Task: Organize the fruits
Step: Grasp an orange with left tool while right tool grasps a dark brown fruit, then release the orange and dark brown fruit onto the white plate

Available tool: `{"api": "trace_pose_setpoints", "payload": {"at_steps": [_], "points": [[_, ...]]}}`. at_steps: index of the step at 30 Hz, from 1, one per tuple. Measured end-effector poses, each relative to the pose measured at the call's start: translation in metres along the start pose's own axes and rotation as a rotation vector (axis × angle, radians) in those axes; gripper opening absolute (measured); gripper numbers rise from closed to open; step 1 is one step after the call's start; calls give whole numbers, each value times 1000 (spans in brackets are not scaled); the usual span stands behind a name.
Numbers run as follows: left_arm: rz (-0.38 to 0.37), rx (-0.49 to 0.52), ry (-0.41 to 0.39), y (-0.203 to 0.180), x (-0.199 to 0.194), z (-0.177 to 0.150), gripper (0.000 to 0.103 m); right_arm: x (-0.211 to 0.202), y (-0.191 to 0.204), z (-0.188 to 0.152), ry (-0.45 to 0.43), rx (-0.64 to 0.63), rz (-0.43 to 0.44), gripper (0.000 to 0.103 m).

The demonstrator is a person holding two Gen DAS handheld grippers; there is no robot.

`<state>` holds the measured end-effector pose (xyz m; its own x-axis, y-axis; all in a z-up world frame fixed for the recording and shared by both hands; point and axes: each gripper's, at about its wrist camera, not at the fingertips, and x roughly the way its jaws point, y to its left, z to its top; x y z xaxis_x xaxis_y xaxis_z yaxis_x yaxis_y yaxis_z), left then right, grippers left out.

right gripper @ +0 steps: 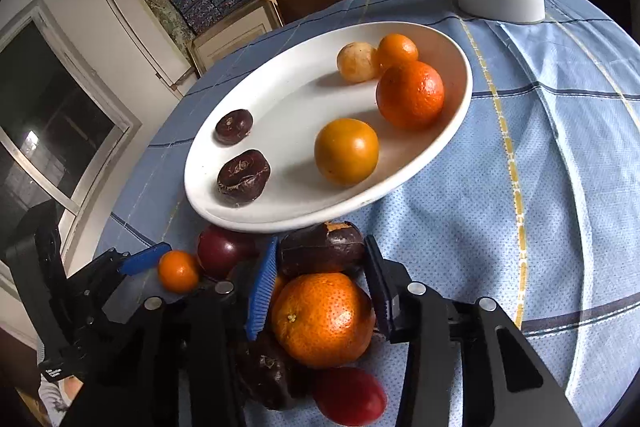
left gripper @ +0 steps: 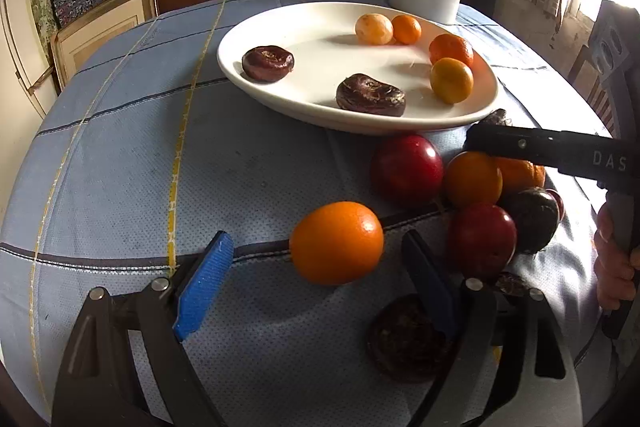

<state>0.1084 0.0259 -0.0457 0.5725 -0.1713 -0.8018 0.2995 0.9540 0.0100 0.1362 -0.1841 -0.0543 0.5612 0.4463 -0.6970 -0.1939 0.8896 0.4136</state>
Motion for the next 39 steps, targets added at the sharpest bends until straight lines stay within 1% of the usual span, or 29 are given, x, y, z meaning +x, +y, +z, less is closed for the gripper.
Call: {"api": "trace_pose_setpoints", "payload": {"at_steps": [3, 7, 9, 10, 11, 12, 13, 16, 19, 22, 27, 32, 34, 39], "points": [[-2, 1, -5, -1, -2, -1, 83, -10, 5, -11, -20, -31, -44, 42], [-11, 16, -12, -6, -4, -2, 75, -24, 3, -27, -31, -27, -42, 42], [-13, 23, -16, -7, -4, -2, 73, -29, 3, -33, -44, -32, -49, 42], [-16, 24, -18, -7, -4, -2, 70, -33, 2, -34, -61, -25, -51, 42], [-14, 25, -20, -8, -5, -2, 62, -37, 1, -33, -78, -16, -48, 42], [-15, 25, -19, -8, -4, -2, 57, -42, -2, -32, -101, 1, -41, 42], [-13, 24, -21, -7, -4, -2, 54, -45, -5, -31, -117, 18, -38, 42], [-17, 20, -24, -7, -4, -2, 53, -48, -13, -28, -130, 61, -39, 42], [-24, 11, -29, -4, -5, -1, 45, -47, -14, -27, -129, 70, -35, 42], [-36, -5, -44, -2, -7, 1, 40, -47, -13, -27, -134, 62, -37, 42], [-27, -2, -93, -3, -20, 1, 40, -52, -14, -26, -156, 76, -32, 42], [-26, -15, -177, -2, -44, 5, 40, -67, -10, -24, -228, 66, -14, 42], [-27, -13, -203, -2, -51, 16, 40, -73, -8, -19, -259, 65, -1, 42], [-30, -16, -216, -5, -44, 61, 40, -68, 7, 14, -266, 46, 17, 42]]}}
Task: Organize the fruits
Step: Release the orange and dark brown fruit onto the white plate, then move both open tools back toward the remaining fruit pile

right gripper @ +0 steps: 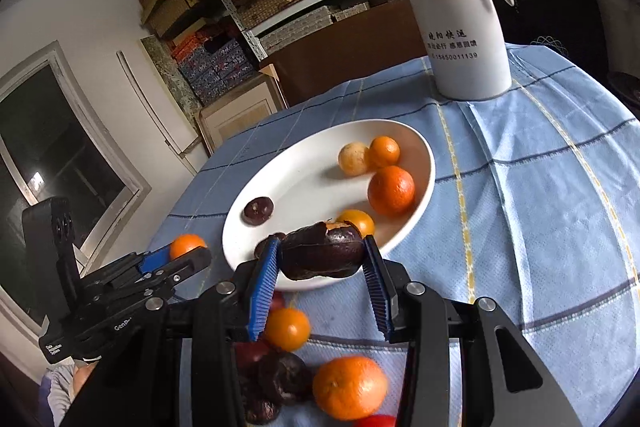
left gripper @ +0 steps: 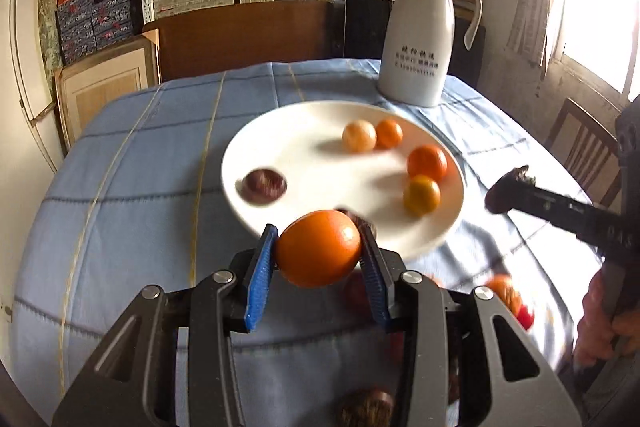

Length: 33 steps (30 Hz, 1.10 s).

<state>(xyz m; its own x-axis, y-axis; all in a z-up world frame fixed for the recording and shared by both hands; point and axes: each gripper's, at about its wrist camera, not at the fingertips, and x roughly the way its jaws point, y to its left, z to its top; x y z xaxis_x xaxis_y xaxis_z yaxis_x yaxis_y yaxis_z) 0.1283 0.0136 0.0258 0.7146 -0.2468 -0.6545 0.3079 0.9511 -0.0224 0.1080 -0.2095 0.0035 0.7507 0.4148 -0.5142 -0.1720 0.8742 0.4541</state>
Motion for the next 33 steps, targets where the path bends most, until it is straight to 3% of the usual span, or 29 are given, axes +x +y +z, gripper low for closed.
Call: {"api": "trace_pose_setpoints", "payload": {"at_steps": [3, 7, 10, 13, 16, 25, 30, 33], "points": [[-6, -21, -1, 1, 17, 19, 40, 23, 12, 14, 22, -27, 5, 42], [-24, -59, 35, 7, 42, 20, 42, 52, 16, 19, 43, -53, -31, 44], [-3, -61, 54, 13, 48, 13, 64, 50, 10, 18, 37, -49, -54, 53], [-18, -85, 36, 18, 40, 12, 68, 35, 4, 21, -11, -19, -38, 53], [6, -85, 9, 21, 28, 7, 80, 27, -3, 19, -27, 1, -42, 56], [24, -128, 32, 33, 16, -20, 81, 16, -34, 3, -10, 104, -71, 61], [22, -151, 27, 38, 0, -37, 90, 4, -42, -8, -12, 126, -83, 65], [22, -149, 34, 38, -3, -43, 91, 0, -43, -15, -4, 128, -91, 67]]}}
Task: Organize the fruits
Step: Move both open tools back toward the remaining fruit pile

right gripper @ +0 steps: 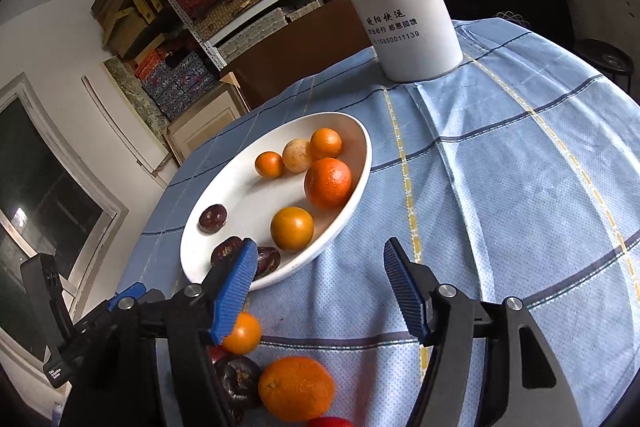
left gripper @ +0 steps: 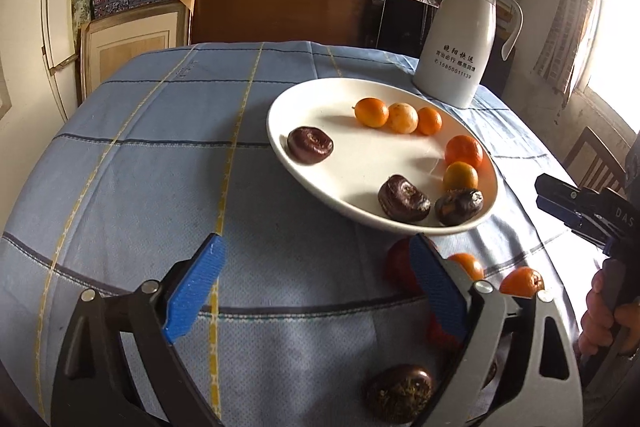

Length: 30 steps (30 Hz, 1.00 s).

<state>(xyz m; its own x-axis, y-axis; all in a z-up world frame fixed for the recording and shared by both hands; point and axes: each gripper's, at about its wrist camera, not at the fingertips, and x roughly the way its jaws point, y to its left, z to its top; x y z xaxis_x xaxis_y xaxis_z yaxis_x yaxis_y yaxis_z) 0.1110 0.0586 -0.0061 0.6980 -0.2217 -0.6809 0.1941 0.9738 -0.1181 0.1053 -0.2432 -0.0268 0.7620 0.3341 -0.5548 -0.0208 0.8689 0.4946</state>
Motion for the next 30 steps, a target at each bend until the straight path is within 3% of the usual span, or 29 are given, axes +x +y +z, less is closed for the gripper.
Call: {"api": "trace_pose_setpoints", "payload": {"at_steps": [11, 17, 22, 23, 27, 30], "points": [[-19, 139, 42, -37, 8, -14, 91, -19, -1, -20, 7, -9, 28, 69], [-58, 146, 61, -44, 17, -12, 91, -17, 0, -21, 22, -6, 32, 69], [6, 177, 75, -48, 31, -9, 91, -16, 2, -21, 26, -10, 36, 69], [18, 179, 85, -47, 34, -10, 95, -17, 2, -21, 26, -11, 37, 69], [12, 144, 98, -33, 31, -11, 96, -17, 2, -21, 25, -8, 40, 69], [107, 110, 78, -15, 19, -15, 96, -17, 1, -21, 24, -1, 45, 69]]}}
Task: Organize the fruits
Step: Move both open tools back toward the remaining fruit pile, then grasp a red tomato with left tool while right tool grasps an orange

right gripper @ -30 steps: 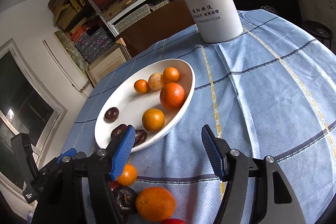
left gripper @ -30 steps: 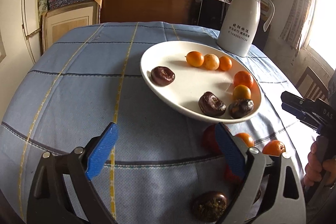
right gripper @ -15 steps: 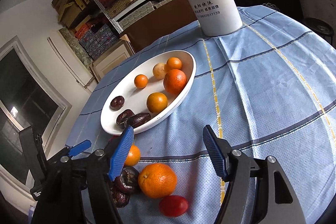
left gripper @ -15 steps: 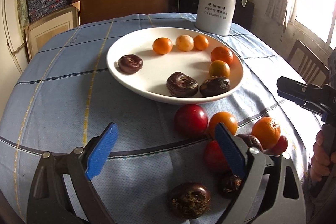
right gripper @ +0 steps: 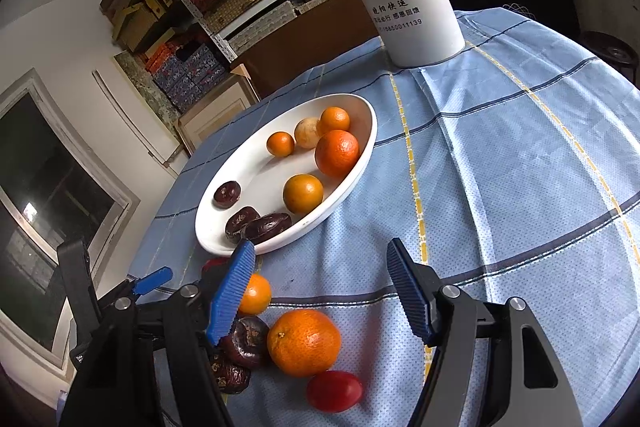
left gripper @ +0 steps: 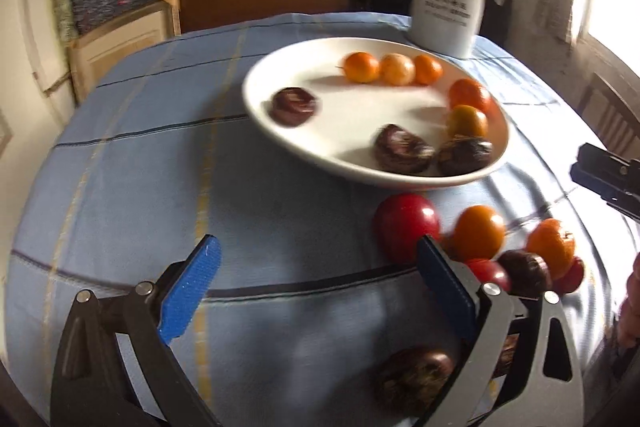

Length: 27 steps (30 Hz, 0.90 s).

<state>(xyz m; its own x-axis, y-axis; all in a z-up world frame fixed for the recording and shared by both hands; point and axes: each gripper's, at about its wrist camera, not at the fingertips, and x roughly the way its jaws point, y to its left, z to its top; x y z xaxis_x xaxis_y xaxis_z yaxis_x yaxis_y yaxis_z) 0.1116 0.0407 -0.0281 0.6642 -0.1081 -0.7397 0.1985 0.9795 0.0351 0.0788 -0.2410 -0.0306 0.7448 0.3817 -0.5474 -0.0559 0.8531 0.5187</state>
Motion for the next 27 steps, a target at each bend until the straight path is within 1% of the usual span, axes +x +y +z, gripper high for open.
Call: {"api": "trace_pose_setpoints", "payload": {"at_steps": [1, 2, 4, 5, 6, 8, 10, 11, 12, 13, 14, 16, 17, 18, 21, 23, 27], "points": [[16, -17, 3, 6, -2, -2, 95, 0, 0, 0, 0, 0, 3, 69], [7, -40, 4, 12, -3, -3, 95, 0, 0, 0, 1, -1, 5, 69], [-71, -68, -13, 16, -9, -4, 95, 0, 1, 0, 3, -4, 10, 69], [-100, -60, -25, 13, -12, -3, 95, -1, 2, 0, 3, -6, 12, 69], [-107, -28, -39, 5, -15, -2, 95, -1, 2, 0, 1, -8, 14, 69], [-74, 34, -52, -9, -14, -1, 95, -2, 3, 0, 0, -9, 16, 69], [-52, 76, -37, -21, -5, 1, 95, -1, 3, -1, 3, -8, 16, 69], [-47, 84, -26, -24, 0, 2, 92, -2, 3, -1, 3, -9, 17, 69], [-49, 92, -14, -26, 6, 4, 85, -2, 4, -1, 4, -11, 17, 69], [-54, 95, -5, -28, 9, 6, 69, -1, 5, -1, 6, -14, 16, 69], [-61, 95, 5, -28, 13, 7, 59, -1, 6, -2, 8, -16, 16, 69], [-76, 89, 31, -27, 20, 8, 57, -1, 7, -3, 11, -19, 14, 69], [-92, 82, 35, -25, 21, 8, 53, -1, 6, -3, 12, -19, 14, 69], [-99, 75, 30, -23, 19, 9, 52, 0, 6, -3, 13, -19, 14, 69], [-102, 73, 14, -21, 19, 11, 45, 2, 8, -4, 25, -28, 16, 69], [-114, 75, 17, -21, 20, 11, 39, 5, 12, -6, 39, -48, 20, 69], [-100, 90, 17, -22, 17, 8, 39, 16, 29, -12, 101, -115, 70, 69]]}}
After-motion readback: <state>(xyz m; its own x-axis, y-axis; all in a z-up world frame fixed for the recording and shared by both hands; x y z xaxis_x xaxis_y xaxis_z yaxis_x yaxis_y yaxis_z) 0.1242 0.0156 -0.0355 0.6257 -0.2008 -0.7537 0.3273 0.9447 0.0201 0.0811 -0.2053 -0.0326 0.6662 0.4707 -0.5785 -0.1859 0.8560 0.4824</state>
